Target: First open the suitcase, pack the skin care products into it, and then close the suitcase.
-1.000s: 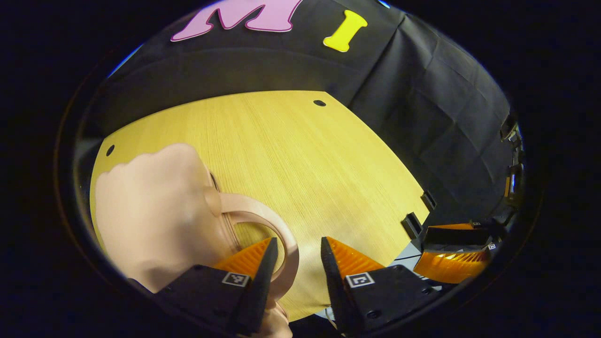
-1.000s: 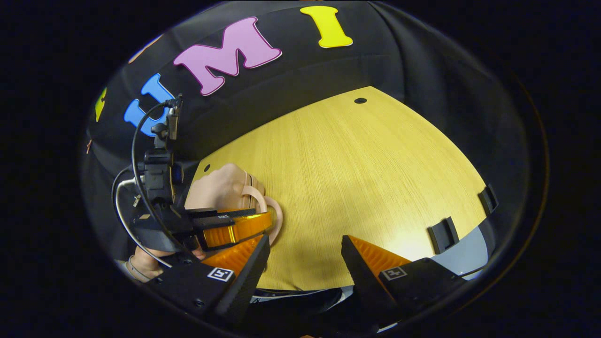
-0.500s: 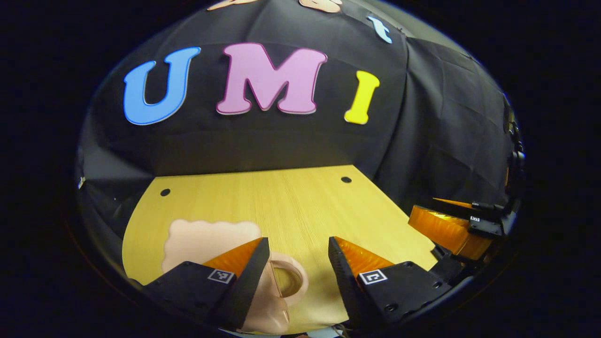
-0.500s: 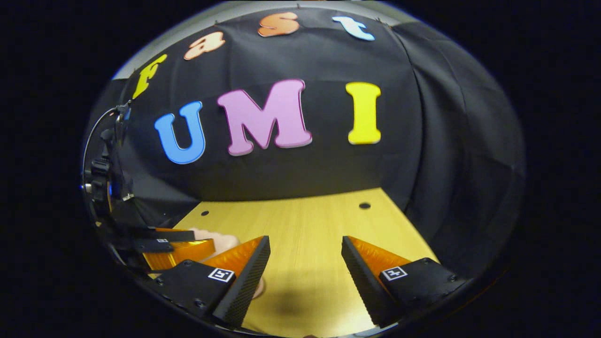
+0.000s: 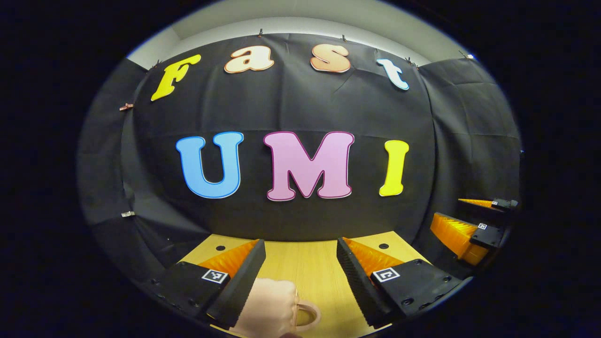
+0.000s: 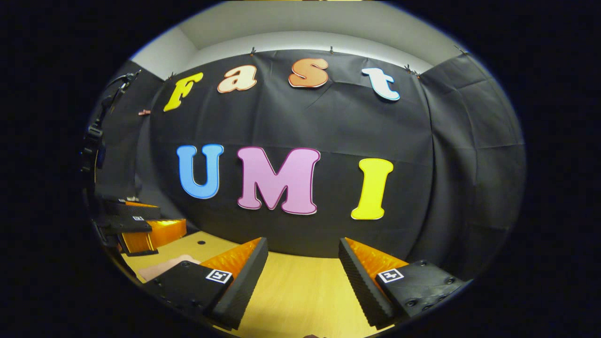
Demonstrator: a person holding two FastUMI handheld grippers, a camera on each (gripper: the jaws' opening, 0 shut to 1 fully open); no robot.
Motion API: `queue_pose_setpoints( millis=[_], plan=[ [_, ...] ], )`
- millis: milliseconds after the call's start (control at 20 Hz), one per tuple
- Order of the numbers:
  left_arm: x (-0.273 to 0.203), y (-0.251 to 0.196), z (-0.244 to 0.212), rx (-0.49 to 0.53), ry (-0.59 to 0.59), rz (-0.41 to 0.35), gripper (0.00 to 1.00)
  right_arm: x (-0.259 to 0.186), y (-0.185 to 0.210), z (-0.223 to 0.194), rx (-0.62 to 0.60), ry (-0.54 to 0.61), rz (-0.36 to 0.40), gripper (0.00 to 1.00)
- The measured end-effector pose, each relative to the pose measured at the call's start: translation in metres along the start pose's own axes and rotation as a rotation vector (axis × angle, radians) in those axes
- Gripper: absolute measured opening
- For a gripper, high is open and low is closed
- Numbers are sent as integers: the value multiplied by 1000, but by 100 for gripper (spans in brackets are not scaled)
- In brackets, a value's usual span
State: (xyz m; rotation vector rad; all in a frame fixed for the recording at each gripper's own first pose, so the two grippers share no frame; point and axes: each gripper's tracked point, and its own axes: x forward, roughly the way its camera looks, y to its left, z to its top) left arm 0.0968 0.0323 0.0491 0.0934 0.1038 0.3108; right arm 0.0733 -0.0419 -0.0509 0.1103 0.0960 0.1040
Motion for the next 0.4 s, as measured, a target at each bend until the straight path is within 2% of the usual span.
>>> queue_pose_setpoints(
  millis=[100,200,300,400],
  plan=[
    [-12,3,7,6,-23,57,96,-4,-2,10,-3,-55,33,96],
    [-21,6,-9,-22,20,99,96,-14,-7,25,-69,-133,39,96],
    [-25,2,-13,-103,44,95,96,-16,-2,24,-81,-142,72,96],
    [-24,10,-7,-107,15,96,96,-21,1,27,-78,-132,72,98]
  ],
)
